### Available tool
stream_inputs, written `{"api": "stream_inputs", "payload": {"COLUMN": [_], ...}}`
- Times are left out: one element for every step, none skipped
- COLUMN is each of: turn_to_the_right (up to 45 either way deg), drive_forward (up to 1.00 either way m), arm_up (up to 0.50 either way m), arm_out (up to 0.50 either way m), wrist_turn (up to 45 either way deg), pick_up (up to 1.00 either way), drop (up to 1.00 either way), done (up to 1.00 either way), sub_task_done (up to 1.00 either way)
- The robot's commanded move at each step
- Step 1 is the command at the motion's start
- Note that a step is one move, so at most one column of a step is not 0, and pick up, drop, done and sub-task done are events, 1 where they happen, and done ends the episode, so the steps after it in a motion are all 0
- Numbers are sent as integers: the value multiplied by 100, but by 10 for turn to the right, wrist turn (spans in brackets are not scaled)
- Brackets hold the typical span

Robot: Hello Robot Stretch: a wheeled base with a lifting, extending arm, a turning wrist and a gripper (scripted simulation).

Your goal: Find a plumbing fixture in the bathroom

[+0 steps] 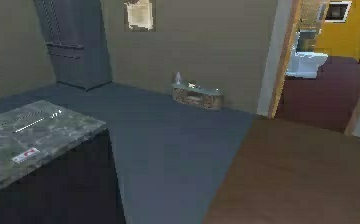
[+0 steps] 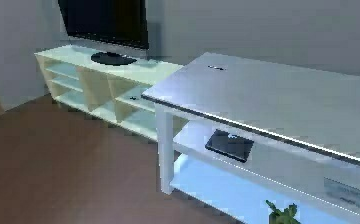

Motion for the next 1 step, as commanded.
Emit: {"api": "stream_inputs", "payload": {"turn_to_the_right": [330], "drive_forward": [0], "arm_up": [0], "arm_out": [0], "wrist_turn": [0], "pick_up": [0], "drop": [0], "done": [0], "sub_task_done": [0]}}
